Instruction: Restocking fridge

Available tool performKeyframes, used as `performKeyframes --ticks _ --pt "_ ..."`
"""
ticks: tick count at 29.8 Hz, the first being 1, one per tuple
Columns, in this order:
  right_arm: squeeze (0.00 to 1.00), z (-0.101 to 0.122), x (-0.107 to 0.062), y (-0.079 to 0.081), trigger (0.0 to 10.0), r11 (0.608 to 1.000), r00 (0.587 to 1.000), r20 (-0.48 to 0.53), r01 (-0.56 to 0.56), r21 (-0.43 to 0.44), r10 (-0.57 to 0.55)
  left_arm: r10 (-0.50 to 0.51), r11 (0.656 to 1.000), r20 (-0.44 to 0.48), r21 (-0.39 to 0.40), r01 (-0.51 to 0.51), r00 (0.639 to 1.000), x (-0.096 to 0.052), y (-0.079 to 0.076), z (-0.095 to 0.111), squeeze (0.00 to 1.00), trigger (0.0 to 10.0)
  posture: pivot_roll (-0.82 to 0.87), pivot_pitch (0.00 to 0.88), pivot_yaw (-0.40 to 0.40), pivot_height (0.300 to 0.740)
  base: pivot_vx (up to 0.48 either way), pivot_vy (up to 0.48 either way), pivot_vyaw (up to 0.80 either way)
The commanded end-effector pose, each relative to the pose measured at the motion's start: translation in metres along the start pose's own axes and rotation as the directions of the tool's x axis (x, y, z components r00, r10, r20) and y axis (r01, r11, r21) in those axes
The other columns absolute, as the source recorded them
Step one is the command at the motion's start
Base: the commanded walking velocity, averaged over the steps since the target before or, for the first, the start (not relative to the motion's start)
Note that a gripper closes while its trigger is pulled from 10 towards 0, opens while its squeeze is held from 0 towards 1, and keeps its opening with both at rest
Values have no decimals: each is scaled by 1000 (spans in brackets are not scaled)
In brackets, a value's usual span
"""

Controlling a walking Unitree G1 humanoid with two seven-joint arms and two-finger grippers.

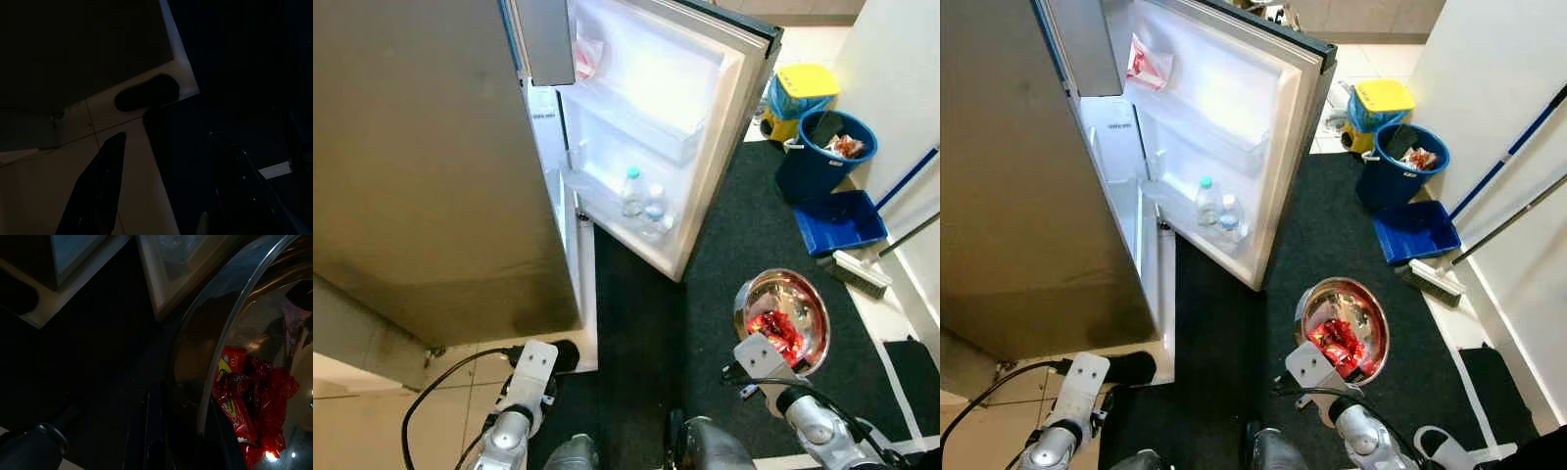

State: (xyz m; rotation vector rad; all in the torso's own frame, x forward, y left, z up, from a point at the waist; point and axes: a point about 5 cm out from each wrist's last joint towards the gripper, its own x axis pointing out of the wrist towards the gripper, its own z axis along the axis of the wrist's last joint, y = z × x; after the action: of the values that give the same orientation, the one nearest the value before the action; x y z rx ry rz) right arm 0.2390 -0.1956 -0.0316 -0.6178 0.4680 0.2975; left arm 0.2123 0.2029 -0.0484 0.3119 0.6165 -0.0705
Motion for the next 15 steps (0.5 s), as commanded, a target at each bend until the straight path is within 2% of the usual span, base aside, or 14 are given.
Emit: performKeyframes --ticks 1,3,6,15 --pt "0 -4 -2 -6 10000 999 999 -22 43 16 -42 -20 1000 -22 3 20 1000 -3 -8 -7 0 10000 -30 165 -35 740 0 -296 0" --pt "0 -5 -2 -7 10000 999 999 -27 48 12 -48 -19 1000 -23 4 19 1000 -3 -8 -8 0 10000 -30 165 -35 740 0 -416 0" --pt "0 -6 -2 -8 10000 998 998 -38 59 8 -59 -18 1000 -26 5 18 1000 -3 -8 -8 0 10000 -30 166 -36 740 0 -420 450" --pt "0 -7 -2 -13 10000 997 995 -57 80 4 -80 -8 1000 -35 6 9 999 -2 -8 -9 0 10000 -31 169 -37 740 0 -294 656"
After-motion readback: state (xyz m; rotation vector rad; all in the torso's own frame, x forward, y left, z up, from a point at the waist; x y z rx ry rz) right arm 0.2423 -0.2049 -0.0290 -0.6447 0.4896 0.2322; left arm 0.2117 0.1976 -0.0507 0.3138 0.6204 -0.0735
